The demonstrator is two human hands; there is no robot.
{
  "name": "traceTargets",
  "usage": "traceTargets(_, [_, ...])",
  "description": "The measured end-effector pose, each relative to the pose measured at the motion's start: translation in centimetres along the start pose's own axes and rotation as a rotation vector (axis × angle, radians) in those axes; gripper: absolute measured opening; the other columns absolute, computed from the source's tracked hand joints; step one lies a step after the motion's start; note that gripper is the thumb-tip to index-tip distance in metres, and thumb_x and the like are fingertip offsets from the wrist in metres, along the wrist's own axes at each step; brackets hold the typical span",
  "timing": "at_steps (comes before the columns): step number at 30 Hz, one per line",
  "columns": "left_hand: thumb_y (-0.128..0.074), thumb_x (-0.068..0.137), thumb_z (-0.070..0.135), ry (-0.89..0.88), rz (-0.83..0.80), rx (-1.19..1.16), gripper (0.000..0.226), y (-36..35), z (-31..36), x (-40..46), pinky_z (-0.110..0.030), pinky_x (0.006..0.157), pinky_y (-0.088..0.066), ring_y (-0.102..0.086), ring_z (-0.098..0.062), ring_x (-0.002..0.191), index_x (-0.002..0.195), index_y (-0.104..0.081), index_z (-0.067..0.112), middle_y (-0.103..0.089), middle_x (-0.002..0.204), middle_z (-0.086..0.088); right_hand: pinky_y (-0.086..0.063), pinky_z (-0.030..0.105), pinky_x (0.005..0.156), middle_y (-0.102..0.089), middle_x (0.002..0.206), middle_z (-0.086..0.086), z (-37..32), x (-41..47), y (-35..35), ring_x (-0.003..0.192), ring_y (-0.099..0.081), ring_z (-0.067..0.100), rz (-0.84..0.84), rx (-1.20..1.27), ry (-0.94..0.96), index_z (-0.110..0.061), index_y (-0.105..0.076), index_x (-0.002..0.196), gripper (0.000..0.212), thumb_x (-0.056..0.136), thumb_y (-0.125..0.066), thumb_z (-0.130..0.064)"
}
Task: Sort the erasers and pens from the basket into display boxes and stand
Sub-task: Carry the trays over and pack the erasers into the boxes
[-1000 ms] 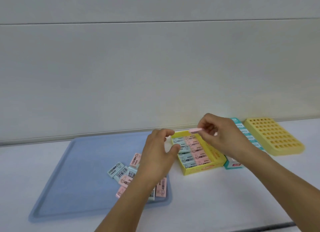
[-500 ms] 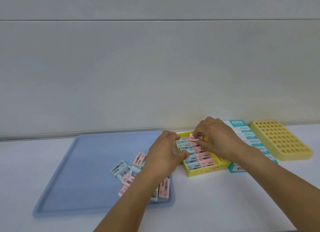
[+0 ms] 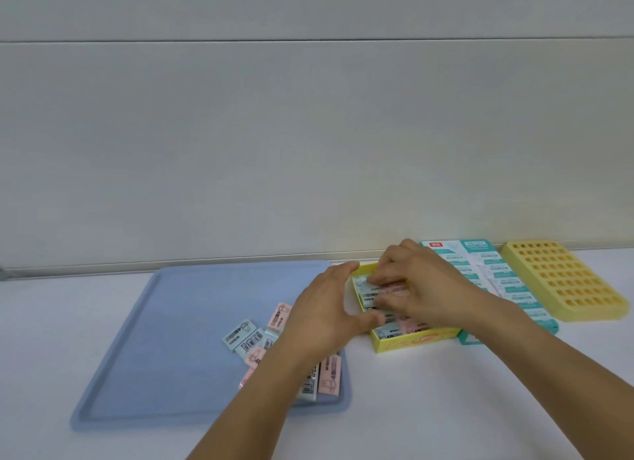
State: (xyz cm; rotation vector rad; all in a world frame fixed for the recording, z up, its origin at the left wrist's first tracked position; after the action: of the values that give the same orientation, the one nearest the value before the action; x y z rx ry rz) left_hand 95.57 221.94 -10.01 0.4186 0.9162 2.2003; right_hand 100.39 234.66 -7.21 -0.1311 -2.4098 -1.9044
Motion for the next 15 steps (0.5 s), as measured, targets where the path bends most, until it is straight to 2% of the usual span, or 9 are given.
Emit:
traceTargets(5, [-0.074,0.078,0.049,0.007,0.001,0.004,0.089,0.0,-0.2,0.0,-0.027,0.111,-0.03,-0.034,-0.006,0.137,0.15,-0.026,0.031,-0.035,0.151,0.014,-0.043,0.03,0.084,-0.052,0.101,-0.009,-0.7,0.5,-0.7,0.1,-0.043,0.01,-0.093,-0.063,-0.06,-0.028,-0.064,0.105,0.027,0.08,-0.064,-0.039])
traceTargets(9, [-0.075,0.078,0.047,0.023,0.011,-0.011,0.085,0.0,-0.3,0.1,-0.031,0.111,-0.032,-0.036,-0.007,0.134,0.148,-0.03,0.031,-0.04,0.147,0.013,-0.045,0.03,0.068,-0.055,0.084,-0.01,-0.8,0.4,0.5,0.079,-0.051,0.009,-0.047,0.032,-0.154,-0.026,-0.055,0.089,0.017,0.077,-0.067,-0.028])
traceTargets(11, [-0.072,0.082,0.043,0.029,0.121,-0.051,0.067,0.6,-0.3,0.1,-0.033,0.109,-0.035,-0.041,-0.008,0.129,0.14,-0.042,0.03,-0.047,0.138,0.012,-0.044,0.022,0.061,-0.059,0.075,-0.01,-0.3,0.3,0.8,0.071,-0.055,0.007,0.024,0.181,-0.208,-0.024,-0.058,0.084,0.012,0.079,-0.068,-0.019])
traceTargets(13, [-0.067,0.086,0.041,0.026,0.253,-0.072,0.039,1.6,-0.3,0.1,-0.034,0.103,-0.039,-0.048,-0.008,0.118,0.122,-0.057,0.03,-0.054,0.123,0.012,-0.046,0.016,0.058,-0.065,0.073,-0.005,0.4,0.0,1.0,0.064,-0.058,0.006,0.152,0.455,-0.305,-0.019,-0.064,0.081,0.009,0.081,-0.071,-0.013])
traceTargets(15, [-0.065,0.088,0.041,0.016,0.279,-0.108,0.016,2.0,0.0,0.3,-0.031,0.096,-0.041,-0.051,-0.008,0.108,0.102,-0.065,0.034,-0.058,0.109,0.013,-0.051,0.023,0.06,-0.067,0.073,0.01,1.2,-0.3,0.3,0.06,-0.058,0.015,0.253,0.904,-0.413,-0.013,-0.067,0.081,0.008,0.081,-0.073,-0.008])
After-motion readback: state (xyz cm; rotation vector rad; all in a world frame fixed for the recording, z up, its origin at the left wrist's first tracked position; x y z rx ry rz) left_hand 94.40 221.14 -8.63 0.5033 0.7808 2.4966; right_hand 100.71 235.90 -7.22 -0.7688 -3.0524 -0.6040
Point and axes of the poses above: each hand's wrist, its own x-axis towards the middle knuckle, its own y-axis out of the back of the hand, z = x × y, the point moved 7 cm from there along x, towards the middle knuckle
